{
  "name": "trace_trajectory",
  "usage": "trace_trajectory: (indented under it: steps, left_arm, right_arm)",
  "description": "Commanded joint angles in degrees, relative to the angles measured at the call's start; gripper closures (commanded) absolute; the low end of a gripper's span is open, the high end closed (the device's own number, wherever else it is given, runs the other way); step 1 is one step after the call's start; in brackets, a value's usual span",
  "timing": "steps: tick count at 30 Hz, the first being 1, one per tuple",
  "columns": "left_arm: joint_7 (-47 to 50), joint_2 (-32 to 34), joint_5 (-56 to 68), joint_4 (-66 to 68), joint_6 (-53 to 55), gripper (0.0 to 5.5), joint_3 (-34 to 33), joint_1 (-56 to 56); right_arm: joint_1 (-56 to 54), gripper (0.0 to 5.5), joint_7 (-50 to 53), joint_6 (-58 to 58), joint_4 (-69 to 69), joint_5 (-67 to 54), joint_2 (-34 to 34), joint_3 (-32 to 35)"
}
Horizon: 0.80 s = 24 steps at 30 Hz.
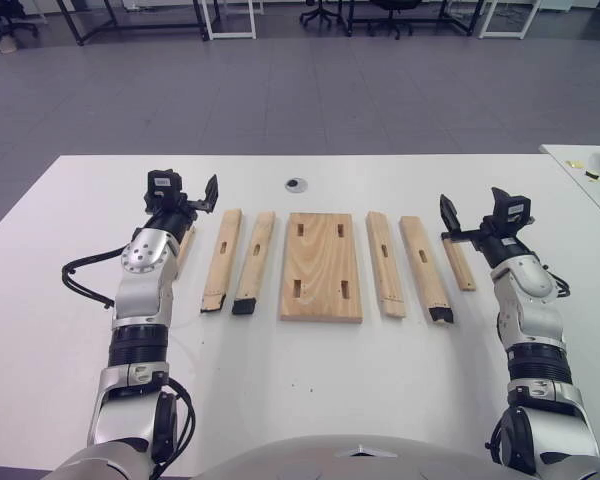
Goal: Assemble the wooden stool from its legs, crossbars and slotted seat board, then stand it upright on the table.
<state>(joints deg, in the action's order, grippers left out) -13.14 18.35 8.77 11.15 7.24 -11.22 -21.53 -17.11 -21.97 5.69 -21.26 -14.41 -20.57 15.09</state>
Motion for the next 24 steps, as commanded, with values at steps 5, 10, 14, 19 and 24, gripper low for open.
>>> trace_trajectory:
  steps: [5,10,14,19,24]
  left_arm:
    - [0.33,0.50,-0.15,-1.57,0.80,1.01,-0.47,2.36]
    - [0.15,1.86,-0.18,-2.03,1.65,1.01,-1.23,3.30]
    - [0.27,2.20,-0.21,-2.92,2.74,1.01,-1.63,5.02]
    - [-1.21,4.07,1.23,-1.53,4.85,1.01,-3.53,5.96]
    - [-3.88,6.07,1.49,0.72,7.19,1.01,-3.74,6.59]
  right_arm:
    - [-0.73,0.17,-0.52,-1.36,0.07,-0.14,-0.61,-0.22]
    - [-0.57,0.17,-0.41,-1.21,-0.21,0.29,-0.61,-0.38]
    - [-0.55,0.17,0.07,-1.20,-1.00,1.16,-0.82,-0.51]
    - [-0.28,0.17,0.38,-1.33,-1.23,1.59,-0.66,-0.62]
    - [0.04,0.17,0.88,-1.29,-1.46,1.82,-0.34,-0.78]
